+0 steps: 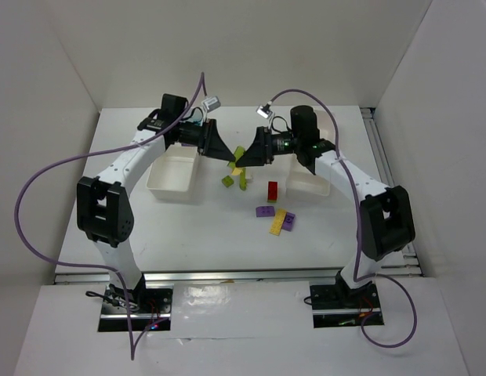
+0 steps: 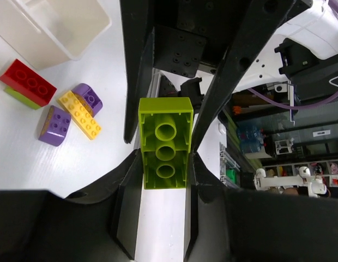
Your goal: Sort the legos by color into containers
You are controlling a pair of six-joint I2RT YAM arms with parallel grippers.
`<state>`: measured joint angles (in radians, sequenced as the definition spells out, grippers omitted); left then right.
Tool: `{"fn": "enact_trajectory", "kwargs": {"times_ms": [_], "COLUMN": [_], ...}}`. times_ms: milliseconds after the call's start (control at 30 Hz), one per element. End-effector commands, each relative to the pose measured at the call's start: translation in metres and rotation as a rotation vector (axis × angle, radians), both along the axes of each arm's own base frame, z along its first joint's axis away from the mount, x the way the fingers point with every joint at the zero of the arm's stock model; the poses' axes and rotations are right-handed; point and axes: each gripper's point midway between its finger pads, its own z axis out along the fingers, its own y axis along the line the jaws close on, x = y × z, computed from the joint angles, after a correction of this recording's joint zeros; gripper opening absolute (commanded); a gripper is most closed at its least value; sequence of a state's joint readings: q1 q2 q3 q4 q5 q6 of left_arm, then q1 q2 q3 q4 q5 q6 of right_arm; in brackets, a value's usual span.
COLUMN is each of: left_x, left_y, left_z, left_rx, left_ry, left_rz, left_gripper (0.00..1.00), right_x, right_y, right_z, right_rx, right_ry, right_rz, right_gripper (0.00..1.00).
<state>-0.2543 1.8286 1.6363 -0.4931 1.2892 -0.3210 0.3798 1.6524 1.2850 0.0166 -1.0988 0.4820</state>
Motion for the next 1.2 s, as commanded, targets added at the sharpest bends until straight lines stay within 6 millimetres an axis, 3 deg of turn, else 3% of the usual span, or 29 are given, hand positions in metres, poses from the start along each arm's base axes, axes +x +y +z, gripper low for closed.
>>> {"fn": "enact_trajectory", "kwargs": {"times_ms": [0,33,67,167,500,767,867,933,967,1000,1100,1167], "left_x": [-0.013,-0.013,-0.013,-0.009,0.022,0.038,0.05,0.065,0.069,0.073,0.071,0.064], "left_y": [0.001,0.001,0.001,0.0,0.022,0.032,0.047,0.08,0.094,0.126,0.172,0.188], "left_z": [0.023,0.023,0.023,0.02,0.018,0.01,-0.01,-0.045,-0.05,-0.069,-0.089,-0.101], "left_rx": [-0.052,-0.052,-0.052,-0.033,0.016,0.064,0.195,0.425,0.505,0.659,0.801,0.867], "left_ry": [-0.07,-0.07,-0.07,-0.075,-0.078,-0.068,-0.045,-0.008,-0.008,0.028,0.083,0.111], "left_rz": [-0.043,-0.043,-0.043,-0.02,0.138,0.26,0.375,0.552,0.624,0.765,0.934,0.986], "left_gripper": [0.0,0.0,0.0,0.0,0.0,0.0,0.0,0.0,0.0,0.0,0.0,0.0], "right_x": [-0.002,-0.002,-0.002,-0.003,-0.005,0.017,0.035,0.045,0.053,0.06,0.064,0.065], "right_y": [0.009,0.009,0.009,0.006,-0.007,-0.022,-0.034,-0.045,-0.055,-0.063,-0.072,-0.076], "right_z": [0.028,0.028,0.028,0.016,-0.027,-0.047,-0.061,-0.067,-0.077,-0.077,-0.084,-0.087], "right_rx": [0.07,0.07,0.07,0.038,-0.082,-0.185,-0.287,-0.355,-0.414,-0.441,-0.487,-0.506], "right_ry": [-0.08,-0.08,-0.08,-0.048,0.057,0.113,0.131,0.12,0.125,0.104,0.11,0.111], "right_rz": [0.052,0.052,0.052,0.03,-0.056,-0.214,-0.343,-0.421,-0.492,-0.552,-0.602,-0.623], "right_gripper": [0.52,0.46,0.32,0.19,0.2,0.21,0.21,0.21,0.21,0.21,0.23,0.23]}}
